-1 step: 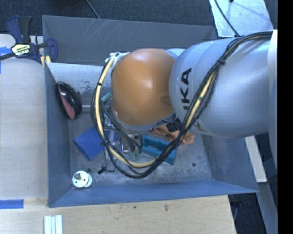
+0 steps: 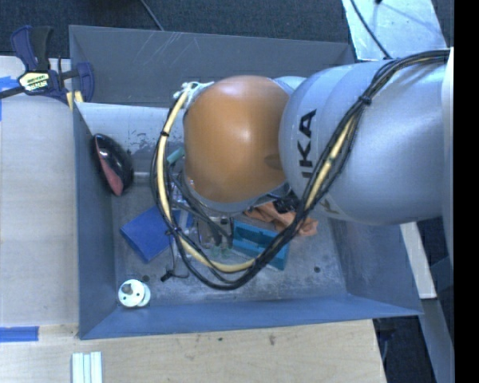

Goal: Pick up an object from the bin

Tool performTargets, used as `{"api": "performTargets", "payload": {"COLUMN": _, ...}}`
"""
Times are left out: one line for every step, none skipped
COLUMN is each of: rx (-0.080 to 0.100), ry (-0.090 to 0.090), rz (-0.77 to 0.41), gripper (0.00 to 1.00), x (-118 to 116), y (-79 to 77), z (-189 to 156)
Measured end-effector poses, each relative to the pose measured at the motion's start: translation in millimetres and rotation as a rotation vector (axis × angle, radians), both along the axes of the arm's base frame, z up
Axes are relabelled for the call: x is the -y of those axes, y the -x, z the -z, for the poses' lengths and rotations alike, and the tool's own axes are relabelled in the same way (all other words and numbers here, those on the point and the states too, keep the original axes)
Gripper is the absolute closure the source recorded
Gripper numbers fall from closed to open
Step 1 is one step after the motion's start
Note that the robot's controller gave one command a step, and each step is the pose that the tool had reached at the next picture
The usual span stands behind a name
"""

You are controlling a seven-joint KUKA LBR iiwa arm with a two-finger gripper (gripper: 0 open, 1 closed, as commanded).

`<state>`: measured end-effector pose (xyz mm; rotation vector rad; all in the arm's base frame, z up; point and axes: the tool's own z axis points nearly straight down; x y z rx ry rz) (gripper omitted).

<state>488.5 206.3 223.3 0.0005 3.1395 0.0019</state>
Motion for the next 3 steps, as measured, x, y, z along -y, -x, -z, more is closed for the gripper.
{"api": "performTargets", "payload": {"rx": 0.005, "ry": -0.002, "rz": 0.038, "gripper": 0.00, "x": 6, "y": -5.8, "z": 60}}
{"api": "performTargets", "payload": {"rx": -0.006, "ry": 0.002, "rz": 0.065, "gripper": 0.00, "x": 43, "y": -30.0, "z": 76}}
{"api": "performTargets", "payload": {"rx": -0.006, "ry": 0.003, "rz": 0.159, "gripper": 0.00, "x": 54, "y": -38.5, "z": 25}}
